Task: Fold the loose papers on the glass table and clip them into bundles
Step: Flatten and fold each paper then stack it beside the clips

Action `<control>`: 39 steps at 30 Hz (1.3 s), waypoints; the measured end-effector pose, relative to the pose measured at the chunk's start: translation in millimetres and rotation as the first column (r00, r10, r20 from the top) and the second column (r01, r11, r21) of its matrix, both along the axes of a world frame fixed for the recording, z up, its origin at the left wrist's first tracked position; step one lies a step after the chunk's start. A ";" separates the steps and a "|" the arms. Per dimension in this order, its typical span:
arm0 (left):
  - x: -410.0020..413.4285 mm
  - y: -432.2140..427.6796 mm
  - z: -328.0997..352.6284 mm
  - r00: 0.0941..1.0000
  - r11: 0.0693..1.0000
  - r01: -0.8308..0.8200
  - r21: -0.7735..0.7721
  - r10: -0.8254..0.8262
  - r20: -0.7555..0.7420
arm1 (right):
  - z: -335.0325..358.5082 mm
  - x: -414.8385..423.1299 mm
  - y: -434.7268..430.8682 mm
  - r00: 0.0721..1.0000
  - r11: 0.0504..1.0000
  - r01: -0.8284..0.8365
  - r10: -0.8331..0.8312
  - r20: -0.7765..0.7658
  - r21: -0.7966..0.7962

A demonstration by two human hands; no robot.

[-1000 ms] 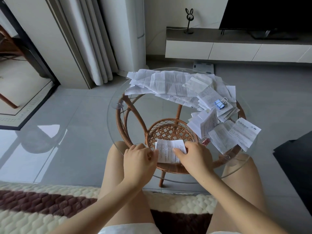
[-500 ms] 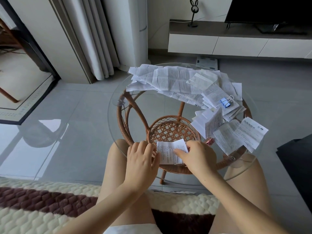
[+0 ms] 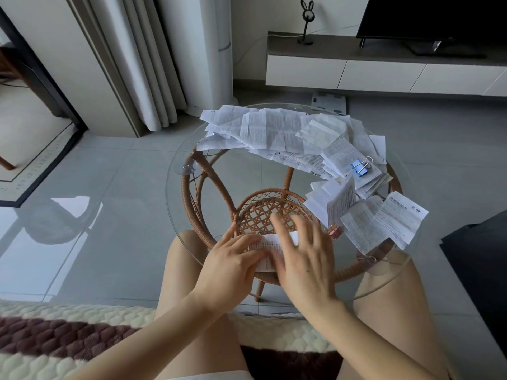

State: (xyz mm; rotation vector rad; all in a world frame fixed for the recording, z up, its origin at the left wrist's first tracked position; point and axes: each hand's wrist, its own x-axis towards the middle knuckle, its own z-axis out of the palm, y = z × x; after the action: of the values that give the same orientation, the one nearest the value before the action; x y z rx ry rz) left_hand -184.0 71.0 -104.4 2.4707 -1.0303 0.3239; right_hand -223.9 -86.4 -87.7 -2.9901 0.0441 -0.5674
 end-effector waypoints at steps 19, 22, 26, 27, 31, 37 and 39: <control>-9.8 10.8 20.8 0.999 0.990 0.038 0.135 -0.033 -0.039 | -13.5 -33.9 -20.7 0.982 0.983 -0.154 0.142 -0.127 -0.095; -19.4 5.5 24.4 0.998 0.988 0.066 0.137 -0.067 -0.003 | -6.9 -55.0 -23.2 0.962 0.952 -0.242 0.210 -0.172 -0.190; -15.5 -9.3 33.7 0.996 0.986 0.014 0.165 0.001 -0.091 | -5.5 -67.4 -28.7 0.945 0.862 -0.325 0.280 -0.170 -0.389; -16.6 -14.4 36.8 0.992 0.982 0.001 0.187 0.022 -0.122 | -8.7 -70.6 -31.1 0.944 0.846 -0.330 0.303 -0.131 -0.420; -22.7 -27.1 43.1 0.975 0.930 0.002 0.368 0.081 -0.209 | -21.7 -79.0 -38.8 0.925 0.858 -0.334 0.378 0.038 -0.391; -27.8 -31.7 58.8 0.864 0.905 0.077 0.418 0.148 -0.480 | -18.7 -90.5 -62.4 0.872 0.904 -0.318 0.397 0.287 -0.284; -28.6 -39.8 64.3 0.825 0.919 0.110 0.378 0.127 -0.551 | -6.0 -93.2 -78.4 0.849 0.929 -0.274 0.356 0.391 -0.250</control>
State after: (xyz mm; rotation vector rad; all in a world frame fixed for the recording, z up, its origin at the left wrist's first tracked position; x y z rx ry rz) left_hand -212.6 31.2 -40.2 2.6496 -0.8753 -0.6620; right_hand -317.1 -164.7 -93.7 -2.8625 -0.5550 -1.2259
